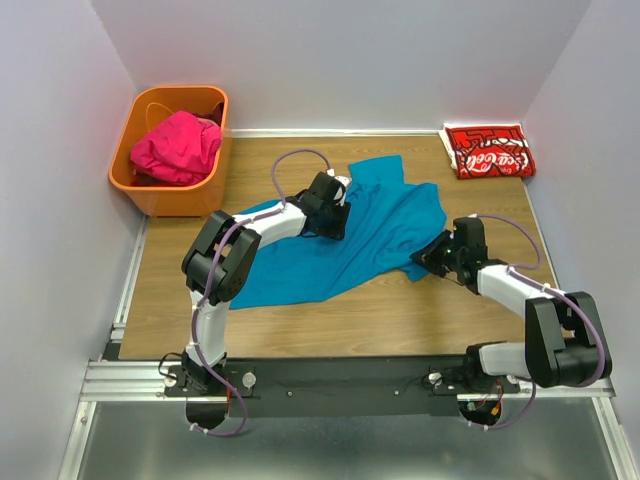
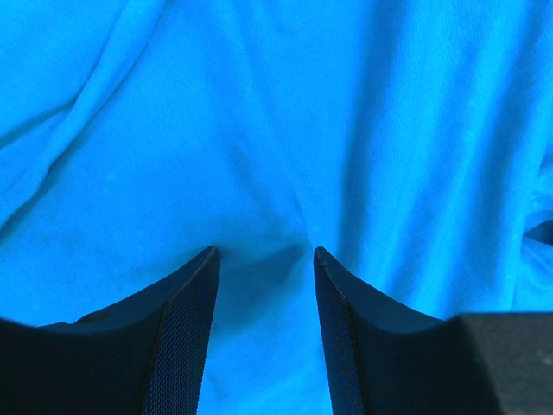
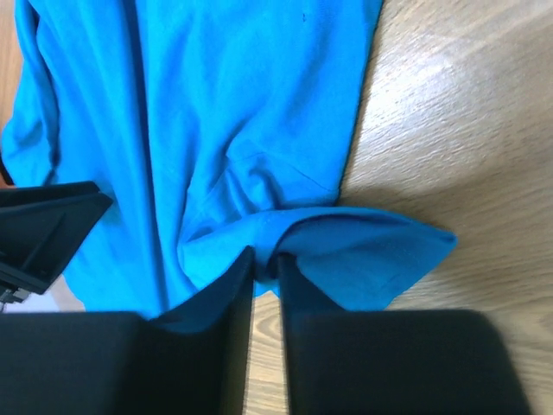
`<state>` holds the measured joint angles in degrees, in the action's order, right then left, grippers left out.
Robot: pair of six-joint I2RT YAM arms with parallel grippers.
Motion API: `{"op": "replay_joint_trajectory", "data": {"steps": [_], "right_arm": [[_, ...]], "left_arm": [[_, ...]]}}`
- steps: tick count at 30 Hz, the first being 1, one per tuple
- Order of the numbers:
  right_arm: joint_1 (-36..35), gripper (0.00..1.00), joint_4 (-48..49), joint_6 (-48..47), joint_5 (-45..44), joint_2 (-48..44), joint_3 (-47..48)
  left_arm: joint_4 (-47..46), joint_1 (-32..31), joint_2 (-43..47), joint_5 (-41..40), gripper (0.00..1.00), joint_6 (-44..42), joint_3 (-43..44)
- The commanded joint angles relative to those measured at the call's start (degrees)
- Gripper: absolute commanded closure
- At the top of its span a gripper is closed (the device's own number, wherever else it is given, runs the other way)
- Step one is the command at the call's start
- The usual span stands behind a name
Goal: Fold and stack the t-shirts
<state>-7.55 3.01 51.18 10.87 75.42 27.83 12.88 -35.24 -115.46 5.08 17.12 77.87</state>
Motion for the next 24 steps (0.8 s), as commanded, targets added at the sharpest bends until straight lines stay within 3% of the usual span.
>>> {"op": "replay_joint_trajectory", "data": {"steps": [1,3,5,7,13,20,23,24], "right_arm": [[-0.27,0.85,1.56,-0.9,-2.35,1.13,-0.77],[-0.27,0.96,1.39,-1.17,-1.65,1.22,-0.24],[-0.27,1.0,1.13,-1.78,1.32,0.61,0.11],[-0.27,1.0,0.17,-2.92,4.23,-0.88,1.34],[-0.18,0.99,-18.08,-9.07,18.01,-3.34,6.7],[-0.97,0.99,-34.79,-22.16,35.41,0.24,2.85],[-3.43,0.99,-40.86,-28.4,36.15,1.49,2.75],[-4.3,0.9,-41.5,-29.28,36.58,1.4,3.19]], "left_arm": [[-0.4,0.0,-0.82,-0.51,0.44,-0.87,0.27],[-0.23,0.0,-0.91,-0.6,0.44,-0.78,0.36],[-0.23,0.0,-0.91,-0.6,0.44,-0.78,0.27],[-0.23,0.09,-0.91,-0.86,0.44,-0.95,0.27],[0.12,0.09,-1.08,-1.65,0.44,-1.13,0.8],[0.39,0.0,-1.61,-2.27,0.44,-1.22,0.88],[0.74,0.0,-2.48,-2.53,0.44,-1.22,1.23],[1.0,0.0,-2.84,-2.62,0.44,-1.3,1.5]]}}
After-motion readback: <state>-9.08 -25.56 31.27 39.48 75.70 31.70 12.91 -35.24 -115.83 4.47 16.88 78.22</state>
